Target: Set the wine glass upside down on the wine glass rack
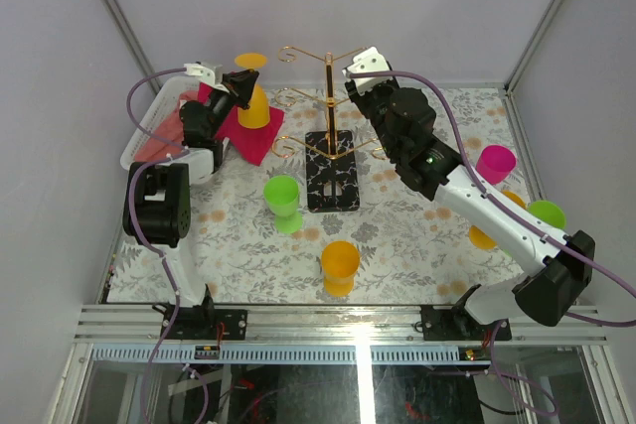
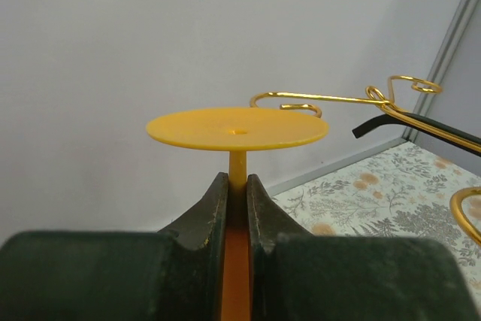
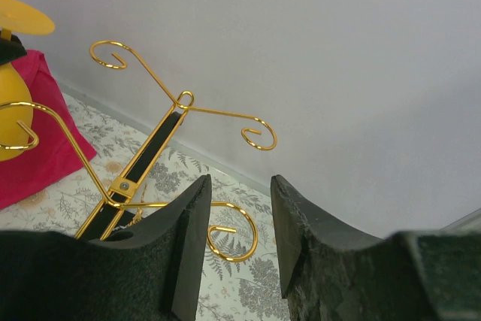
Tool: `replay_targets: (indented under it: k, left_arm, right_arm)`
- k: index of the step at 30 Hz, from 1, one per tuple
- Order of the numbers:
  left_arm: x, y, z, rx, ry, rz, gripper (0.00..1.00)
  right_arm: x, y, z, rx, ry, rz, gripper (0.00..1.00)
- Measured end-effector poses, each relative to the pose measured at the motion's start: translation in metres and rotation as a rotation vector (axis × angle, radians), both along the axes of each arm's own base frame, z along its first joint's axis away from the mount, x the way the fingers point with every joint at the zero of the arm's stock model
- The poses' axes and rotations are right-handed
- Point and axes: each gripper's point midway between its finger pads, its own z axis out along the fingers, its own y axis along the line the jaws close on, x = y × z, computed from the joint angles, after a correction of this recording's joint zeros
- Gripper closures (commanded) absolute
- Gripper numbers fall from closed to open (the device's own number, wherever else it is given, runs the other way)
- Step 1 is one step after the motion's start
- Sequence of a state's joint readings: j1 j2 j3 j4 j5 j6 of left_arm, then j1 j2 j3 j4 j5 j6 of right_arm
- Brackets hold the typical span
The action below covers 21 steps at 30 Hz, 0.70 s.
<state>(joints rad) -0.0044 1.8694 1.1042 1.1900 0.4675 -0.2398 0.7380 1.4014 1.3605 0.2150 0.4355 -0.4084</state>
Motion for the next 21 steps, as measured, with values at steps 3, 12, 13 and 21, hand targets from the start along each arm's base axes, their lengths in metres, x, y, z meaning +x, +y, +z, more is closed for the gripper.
replay_targets:
  k: [3,12,13,21]
  left_arm:
    - [0.000,-0.007,-0.005,0.000,-0.013,-0.031,1.00]
    - [-0.005,-0.045,0.012,-0.001,-0.119,-0.160,1.00]
    - [-0.006,-0.049,0.011,0.000,-0.125,-0.175,1.00]
    - [0.000,-0.077,-0.008,-0.010,-0.120,-0.254,1.00]
  right_arm:
    - [0.005,0.000,0.003,0.004,-0.008,0.000,0.56]
    - [0.018,0.008,-0.013,-0.016,0.013,0.014,0.56]
    - [0.019,0.009,-0.015,-0.021,0.018,0.015,0.56]
    - [0.026,0.016,-0.018,-0.028,0.022,0.020,0.56]
